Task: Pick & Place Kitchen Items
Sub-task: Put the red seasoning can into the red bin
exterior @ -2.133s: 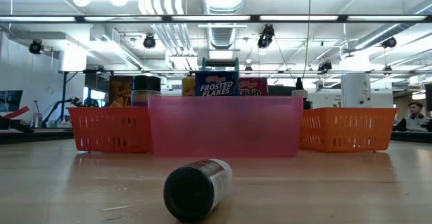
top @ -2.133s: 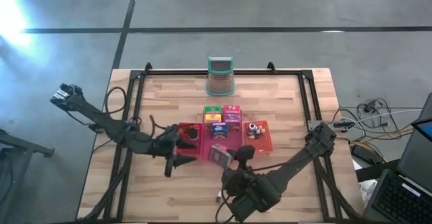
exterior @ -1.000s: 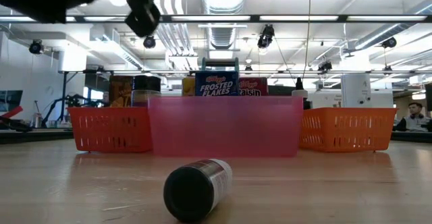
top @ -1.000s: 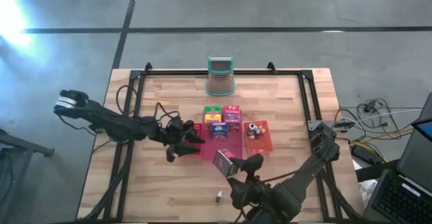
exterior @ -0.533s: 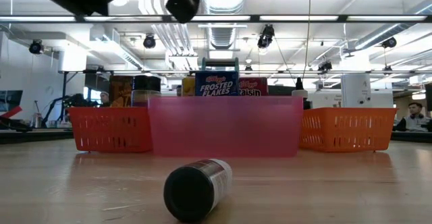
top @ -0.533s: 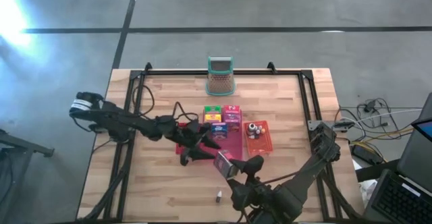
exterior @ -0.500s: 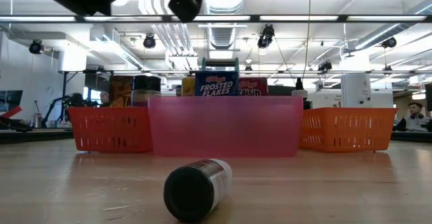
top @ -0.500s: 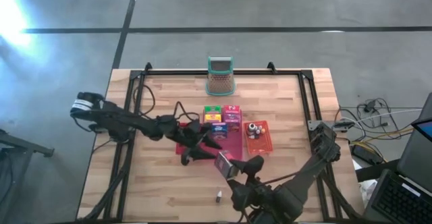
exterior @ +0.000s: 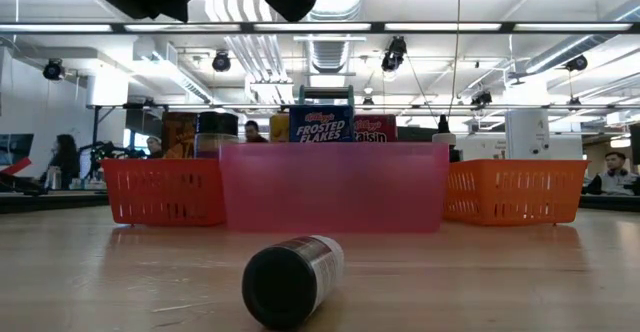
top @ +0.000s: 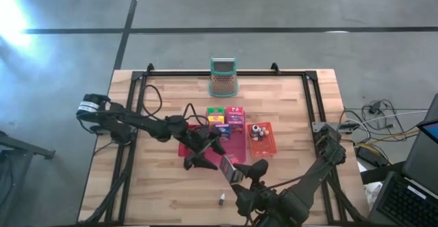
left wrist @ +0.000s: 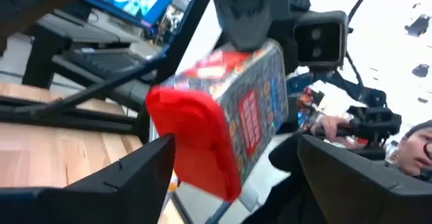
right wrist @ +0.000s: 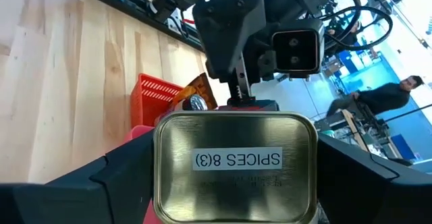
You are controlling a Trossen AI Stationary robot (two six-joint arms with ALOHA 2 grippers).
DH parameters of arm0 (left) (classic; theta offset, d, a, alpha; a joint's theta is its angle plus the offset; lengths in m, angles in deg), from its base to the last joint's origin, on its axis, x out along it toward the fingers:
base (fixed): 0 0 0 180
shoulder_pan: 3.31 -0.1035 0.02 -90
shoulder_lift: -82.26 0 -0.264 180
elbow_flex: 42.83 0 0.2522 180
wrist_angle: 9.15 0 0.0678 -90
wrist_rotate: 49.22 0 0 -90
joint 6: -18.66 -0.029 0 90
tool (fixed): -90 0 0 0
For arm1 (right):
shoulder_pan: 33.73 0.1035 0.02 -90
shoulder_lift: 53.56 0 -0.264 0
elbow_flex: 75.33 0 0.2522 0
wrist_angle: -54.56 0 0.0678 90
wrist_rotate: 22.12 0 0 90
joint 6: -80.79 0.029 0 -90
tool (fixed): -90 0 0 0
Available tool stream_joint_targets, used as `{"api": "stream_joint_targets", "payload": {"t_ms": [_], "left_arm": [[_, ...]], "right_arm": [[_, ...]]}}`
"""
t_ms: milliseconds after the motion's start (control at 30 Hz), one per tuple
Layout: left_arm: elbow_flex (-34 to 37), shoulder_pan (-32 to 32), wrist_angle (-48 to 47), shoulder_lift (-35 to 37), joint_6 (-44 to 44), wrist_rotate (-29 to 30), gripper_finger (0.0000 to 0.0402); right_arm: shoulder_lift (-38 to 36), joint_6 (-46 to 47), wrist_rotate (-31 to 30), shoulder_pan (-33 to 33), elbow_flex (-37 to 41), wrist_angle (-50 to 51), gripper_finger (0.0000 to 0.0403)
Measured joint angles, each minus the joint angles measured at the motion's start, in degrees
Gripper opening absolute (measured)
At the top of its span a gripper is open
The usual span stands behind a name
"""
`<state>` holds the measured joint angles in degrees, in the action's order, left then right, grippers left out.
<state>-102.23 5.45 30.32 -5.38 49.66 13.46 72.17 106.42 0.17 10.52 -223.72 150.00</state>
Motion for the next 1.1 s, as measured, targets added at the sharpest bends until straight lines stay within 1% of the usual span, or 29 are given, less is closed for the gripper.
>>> {"api": "stream_joint_targets", "payload": {"t_ms": [133,200,367,433,633,700,867,933,1100], "left_arm": [[0.00,-0.11,-0.96,-0.86,-0.58,-0.05,0.0320],[0.00,-0.46,-1.15,-1.07,-0.62,0.04,0.0318],[0.00,-0.56,-0.93,-1.09,-0.89,0.31,0.0317],[0.00,-0.55,-0.76,-1.09,-0.89,0.31,0.0317],[-0.38,-0.58,-0.79,-1.09,-1.54,0.31,0.0317],[-0.77,-0.58,-0.80,-1.23,-1.57,0.30,0.0317],[-3.01,1.07,-0.63,-2.61,-1.65,-1.49,0.0317],[-3.84,1.50,-0.69,-2.86,-1.98,-1.92,0.0317],[-4.46,1.71,-0.71,-3.05,-2.14,-3.77,0.0317]], "right_arm": [[0.00,-0.35,-0.02,0.00,-0.21,-0.18,0.0306],[0.00,-0.37,-0.04,0.00,-0.28,-0.23,0.0306],[0.00,-0.55,-0.04,0.00,-0.35,-0.54,0.0328],[0.00,-1.08,-0.10,-0.03,-0.35,-0.99,0.0331],[0.00,-7.81,-0.18,-0.22,-0.35,-6.90,0.0306],[0.00,-10.21,-0.18,-0.25,-0.35,-8.91,0.0305],[0.00,-10.81,-0.16,-1.29,-0.35,-9.06,0.0327],[0.00,-10.81,-0.15,-1.63,-0.37,-8.93,0.0329],[0.00,-10.67,-0.15,-1.62,-0.37,-8.66,0.0306]]}}
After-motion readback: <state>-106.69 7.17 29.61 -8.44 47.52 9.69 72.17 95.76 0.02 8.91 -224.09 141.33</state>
